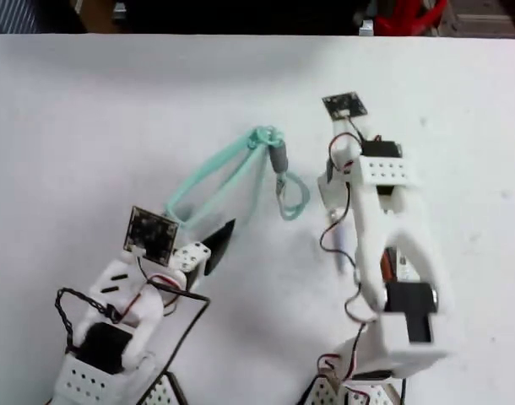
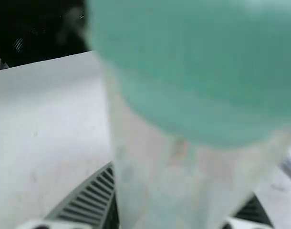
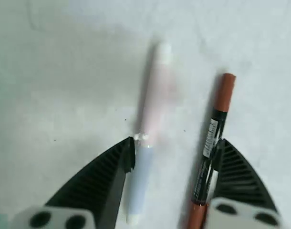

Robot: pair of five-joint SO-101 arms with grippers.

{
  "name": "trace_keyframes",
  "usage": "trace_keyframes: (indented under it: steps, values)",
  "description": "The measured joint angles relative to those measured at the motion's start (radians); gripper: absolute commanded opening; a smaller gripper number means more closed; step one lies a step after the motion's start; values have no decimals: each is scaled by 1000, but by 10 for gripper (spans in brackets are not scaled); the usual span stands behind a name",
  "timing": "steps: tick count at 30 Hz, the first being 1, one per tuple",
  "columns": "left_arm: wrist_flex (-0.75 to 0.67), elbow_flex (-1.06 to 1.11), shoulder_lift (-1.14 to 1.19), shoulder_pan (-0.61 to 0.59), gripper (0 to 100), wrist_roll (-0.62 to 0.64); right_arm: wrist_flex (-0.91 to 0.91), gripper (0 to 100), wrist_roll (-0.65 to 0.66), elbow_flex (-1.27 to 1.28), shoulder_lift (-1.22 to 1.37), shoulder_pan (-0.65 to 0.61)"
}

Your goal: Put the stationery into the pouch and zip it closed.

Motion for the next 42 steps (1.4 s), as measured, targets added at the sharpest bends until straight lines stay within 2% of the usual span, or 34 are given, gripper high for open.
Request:
trace_keyframes:
  steps: [4, 12, 16, 28, 35, 42]
  values:
    - [0, 0, 0, 0, 252, 0, -92, 125, 0, 0, 137, 0]
    - [0, 0, 0, 0, 252, 0, -146, 119, 2, -32, 249, 8]
    - [0, 0, 0, 0, 252, 0, -146, 9, 2, -43, 258, 8]
    - [0, 0, 0, 0, 252, 0, -146, 18, 2, -48, 256, 26]
    - [0, 0, 0, 0, 252, 0, -55, 17, -23, -44, 26, 71]
    - [0, 0, 0, 0, 252, 0, 101, 17, 49, -44, -359, -54]
